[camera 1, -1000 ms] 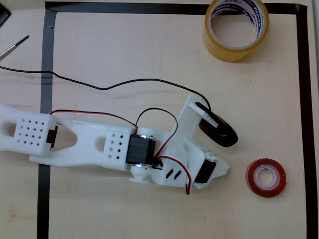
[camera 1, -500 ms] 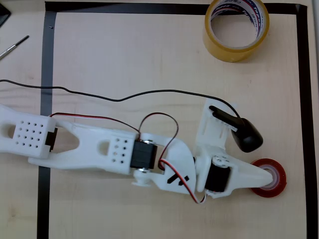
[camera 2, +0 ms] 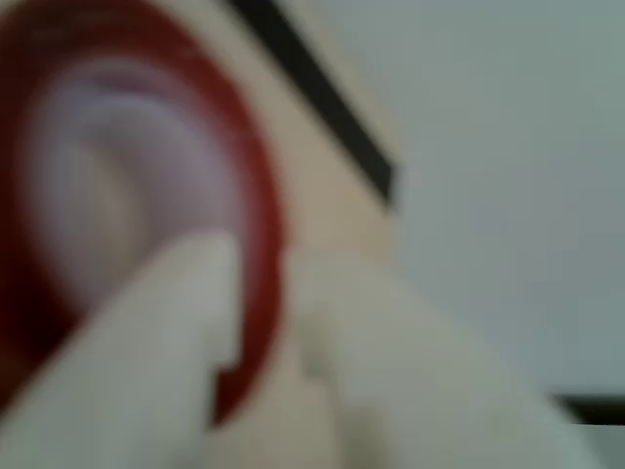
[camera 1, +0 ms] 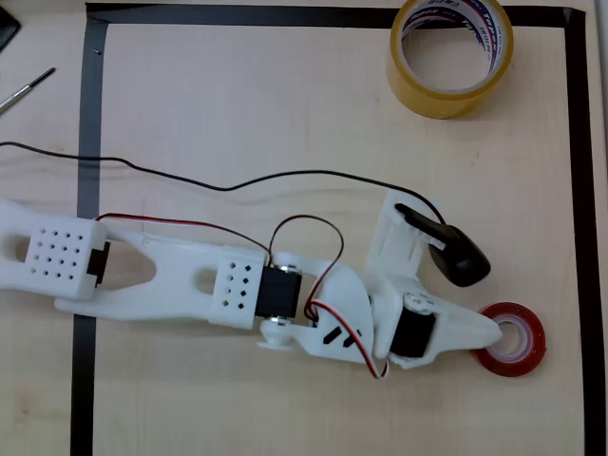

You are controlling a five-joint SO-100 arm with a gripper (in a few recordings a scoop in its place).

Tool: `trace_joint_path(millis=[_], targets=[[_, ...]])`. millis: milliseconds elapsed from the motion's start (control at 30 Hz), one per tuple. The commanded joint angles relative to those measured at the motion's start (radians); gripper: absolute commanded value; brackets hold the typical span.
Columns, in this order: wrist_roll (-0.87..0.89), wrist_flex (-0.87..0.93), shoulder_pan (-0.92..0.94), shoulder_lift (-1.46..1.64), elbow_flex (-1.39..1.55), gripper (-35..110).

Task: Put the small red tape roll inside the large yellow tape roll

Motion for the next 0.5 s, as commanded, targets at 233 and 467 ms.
trace_joint_path(millis=[233, 467], targets=[[-0.014, 0.201, 0.012, 0.112, -0.025, 0], [-0.028, 0.331, 0.003, 0.149, -0.025, 0]])
